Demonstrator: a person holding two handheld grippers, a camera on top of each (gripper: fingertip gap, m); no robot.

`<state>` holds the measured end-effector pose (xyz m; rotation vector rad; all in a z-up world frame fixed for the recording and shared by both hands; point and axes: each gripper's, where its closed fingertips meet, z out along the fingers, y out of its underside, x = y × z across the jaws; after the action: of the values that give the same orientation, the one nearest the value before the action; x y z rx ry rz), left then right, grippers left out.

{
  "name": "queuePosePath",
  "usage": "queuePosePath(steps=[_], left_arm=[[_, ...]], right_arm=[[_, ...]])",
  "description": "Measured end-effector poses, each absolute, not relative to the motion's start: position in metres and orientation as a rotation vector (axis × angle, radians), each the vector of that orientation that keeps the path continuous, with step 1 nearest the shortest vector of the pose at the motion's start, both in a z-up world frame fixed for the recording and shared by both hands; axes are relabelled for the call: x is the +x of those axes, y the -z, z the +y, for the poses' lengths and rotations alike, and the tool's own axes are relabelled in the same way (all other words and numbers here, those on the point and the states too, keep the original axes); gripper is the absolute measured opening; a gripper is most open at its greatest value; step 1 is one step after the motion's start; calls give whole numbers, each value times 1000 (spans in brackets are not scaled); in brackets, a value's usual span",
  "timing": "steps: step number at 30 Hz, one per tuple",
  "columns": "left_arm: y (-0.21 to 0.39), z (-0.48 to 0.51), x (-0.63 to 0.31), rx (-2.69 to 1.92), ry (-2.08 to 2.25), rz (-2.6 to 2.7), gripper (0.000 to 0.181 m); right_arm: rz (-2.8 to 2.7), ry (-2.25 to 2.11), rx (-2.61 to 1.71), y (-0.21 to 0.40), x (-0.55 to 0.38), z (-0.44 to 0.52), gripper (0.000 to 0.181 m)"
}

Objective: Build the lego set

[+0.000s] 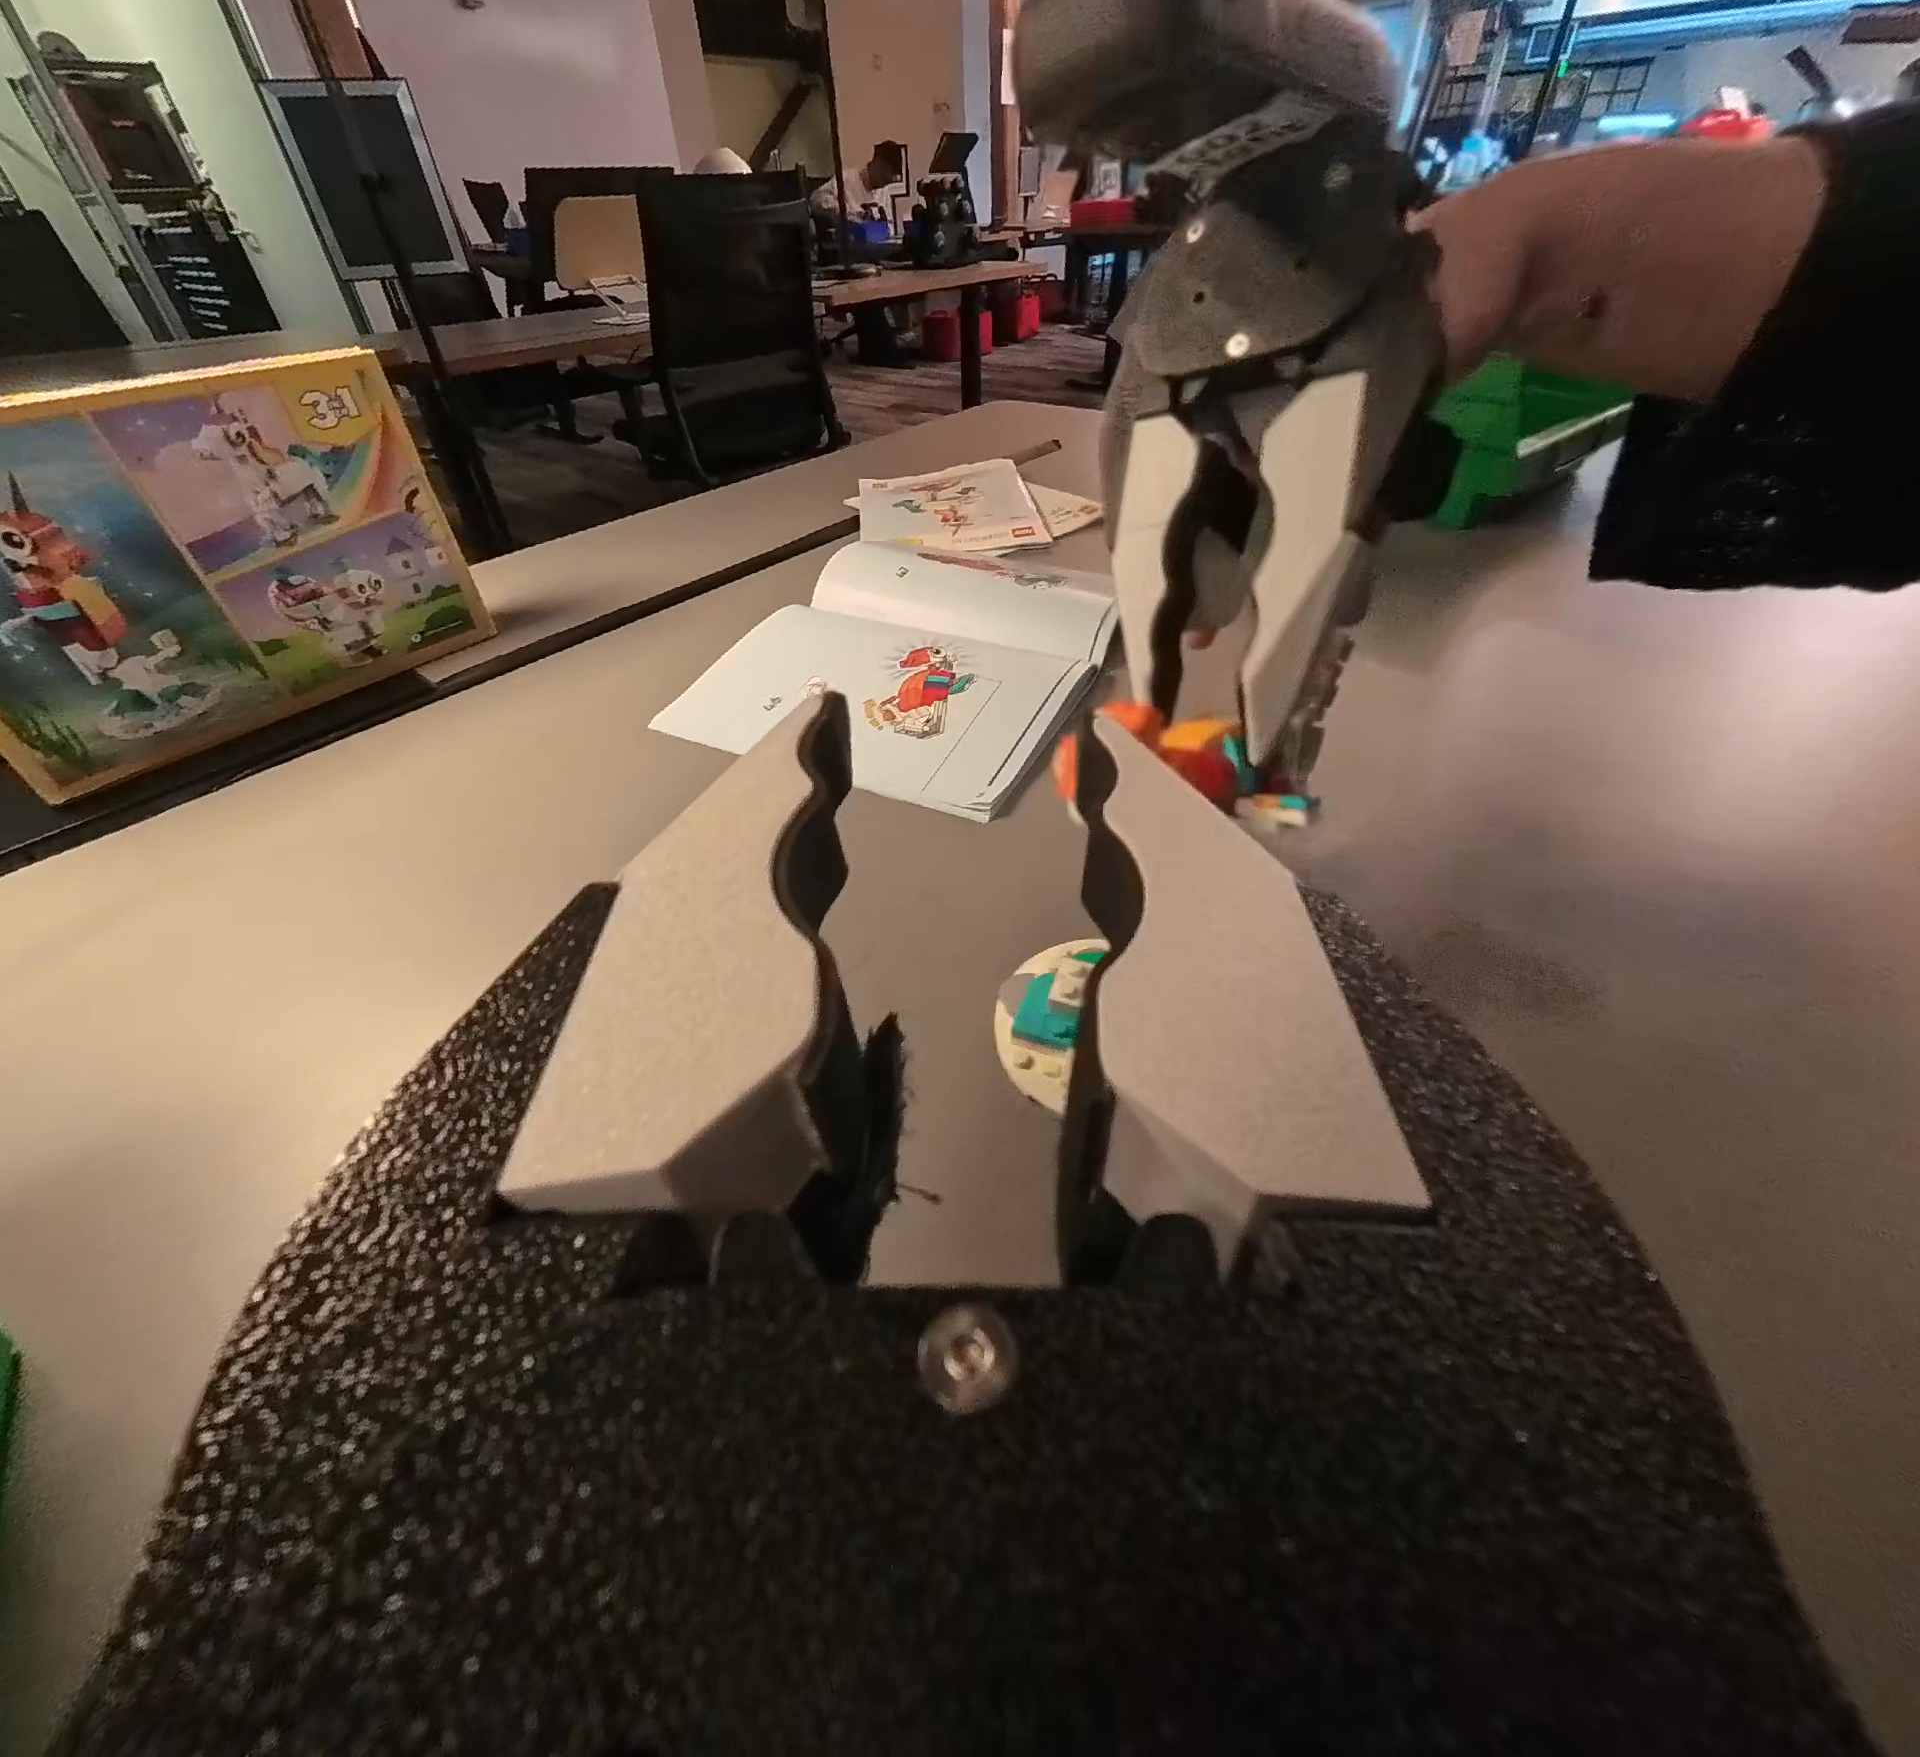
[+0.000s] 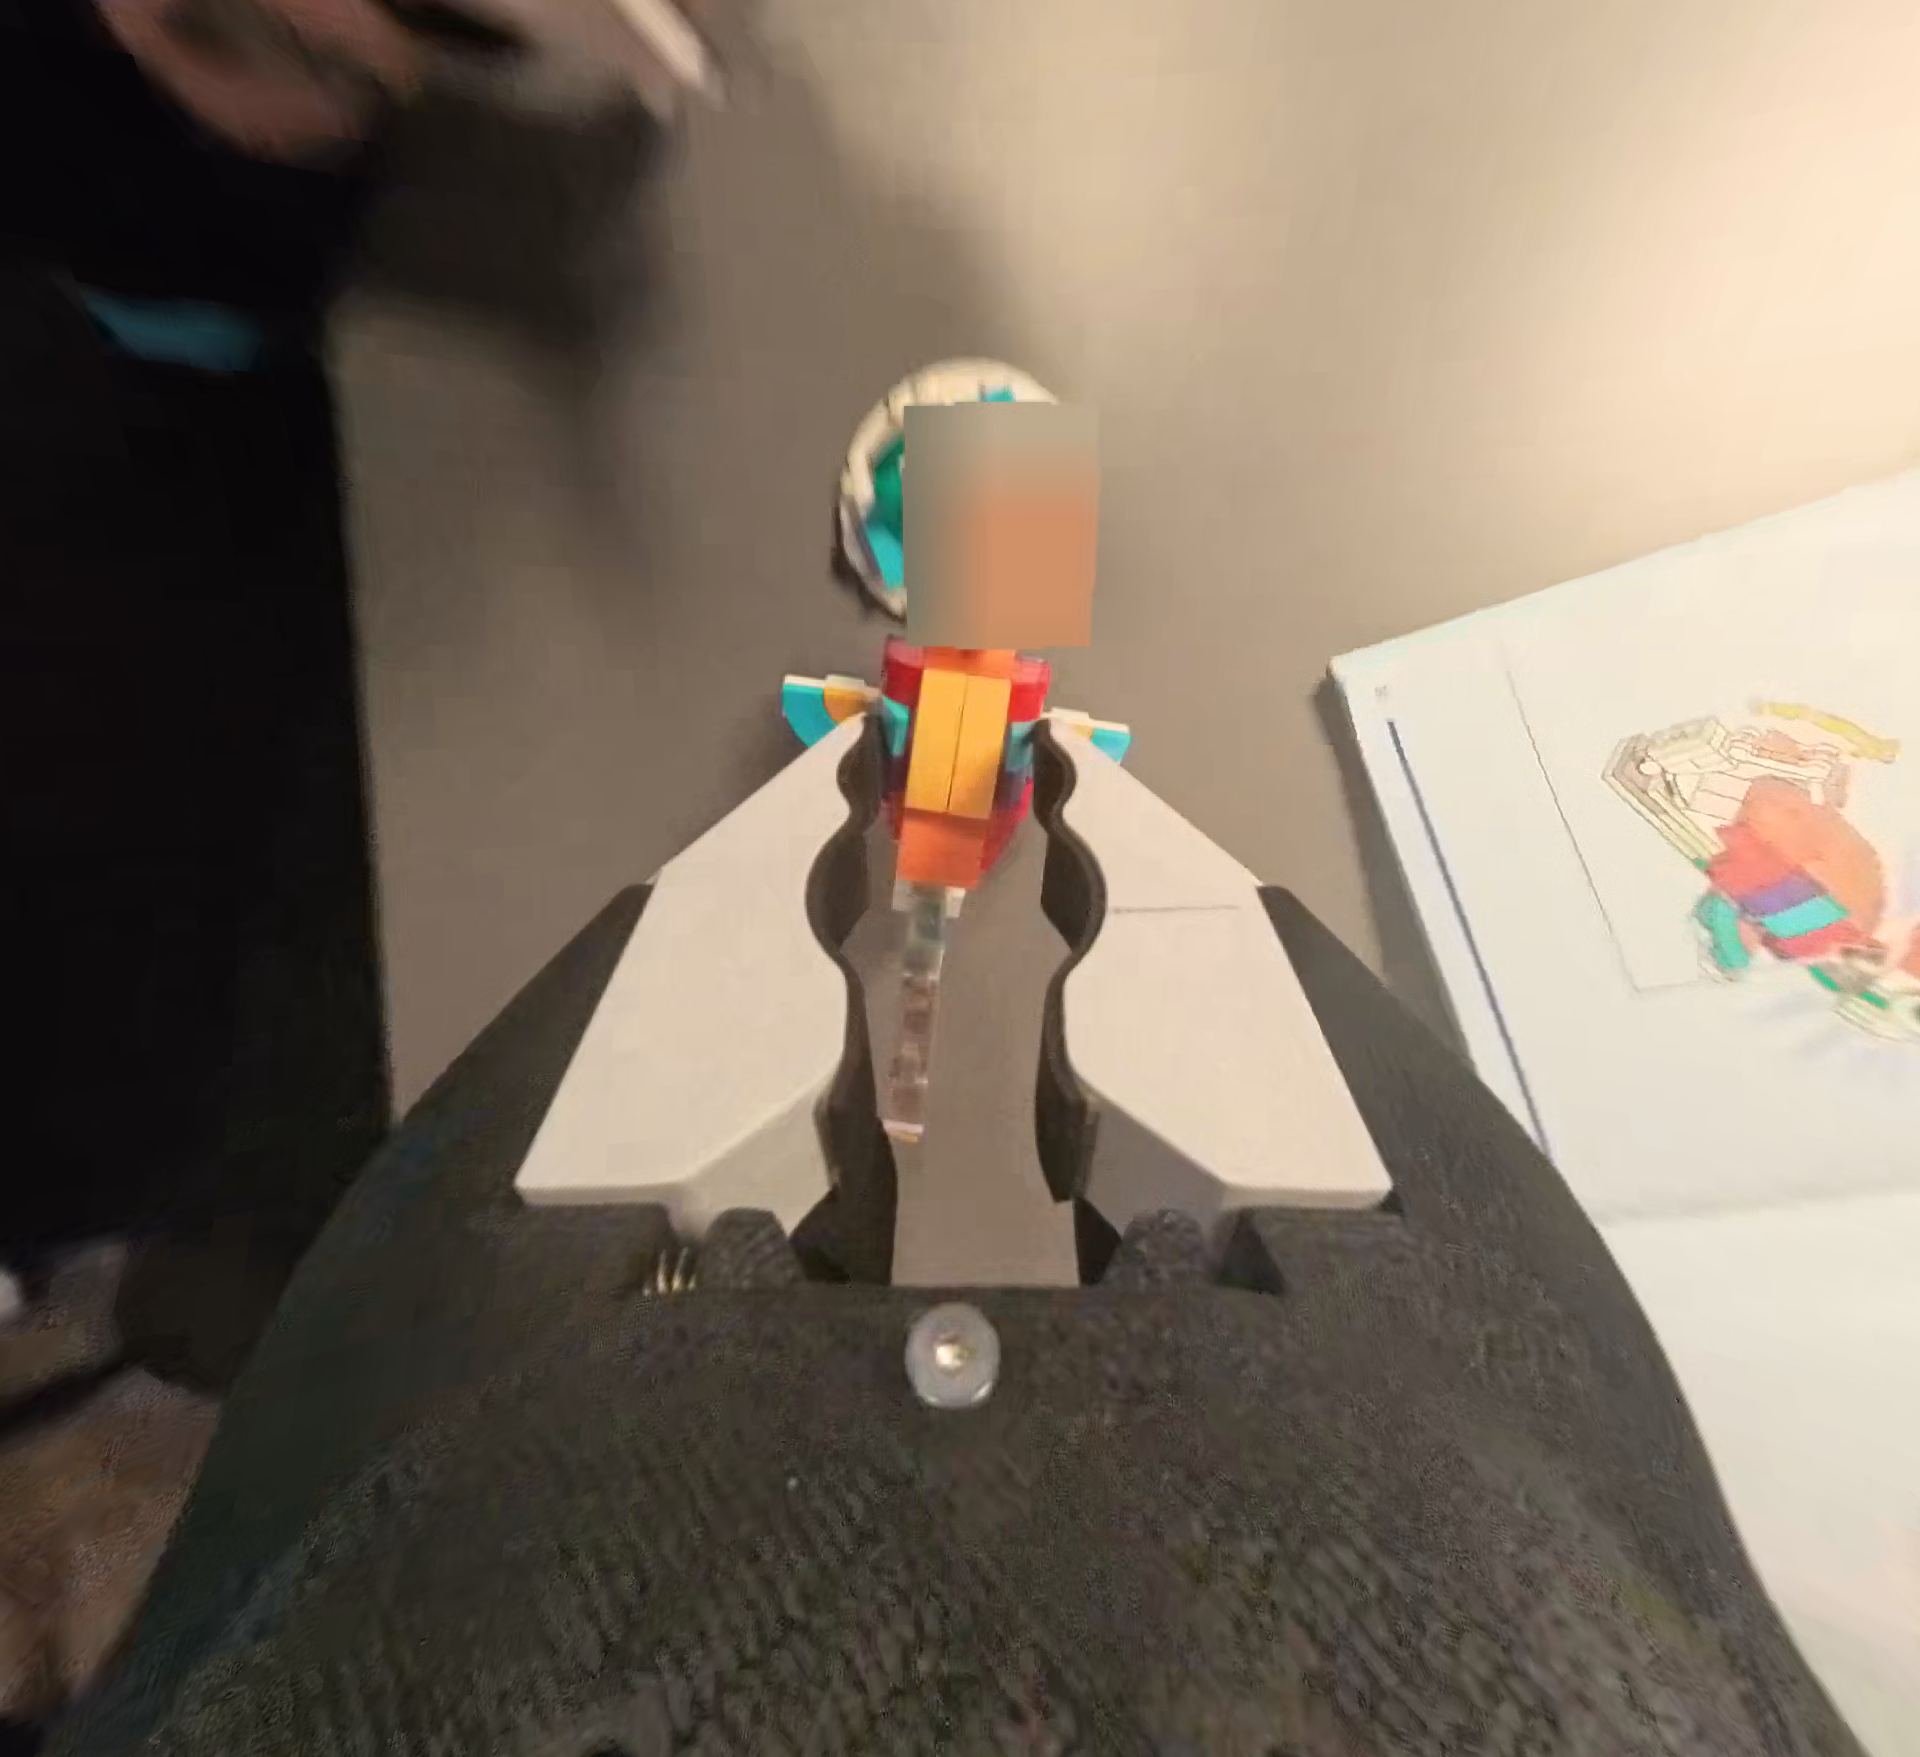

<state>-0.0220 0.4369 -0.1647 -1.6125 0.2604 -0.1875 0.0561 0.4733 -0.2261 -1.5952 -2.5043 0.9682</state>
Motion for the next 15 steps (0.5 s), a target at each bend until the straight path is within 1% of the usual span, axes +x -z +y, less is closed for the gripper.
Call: queuePosePath(steps=[1, 6, 10, 15], left_arm=[[164, 437, -20, -1607, 203, 260, 41], [162, 437, -18, -1588, 262, 232, 41], [161, 437, -23, -1582, 255, 210, 41], [161, 437, -23, -1582, 270, 199, 41]], right_arm=[[-2405, -1126, -1640, 216, 50, 473, 27], [-1680, -1755, -1914, 172, 21, 500, 27], [-1242, -2210, -1945, 146, 24, 502, 27], [-659, -2503, -1996, 145, 23, 516, 26]])
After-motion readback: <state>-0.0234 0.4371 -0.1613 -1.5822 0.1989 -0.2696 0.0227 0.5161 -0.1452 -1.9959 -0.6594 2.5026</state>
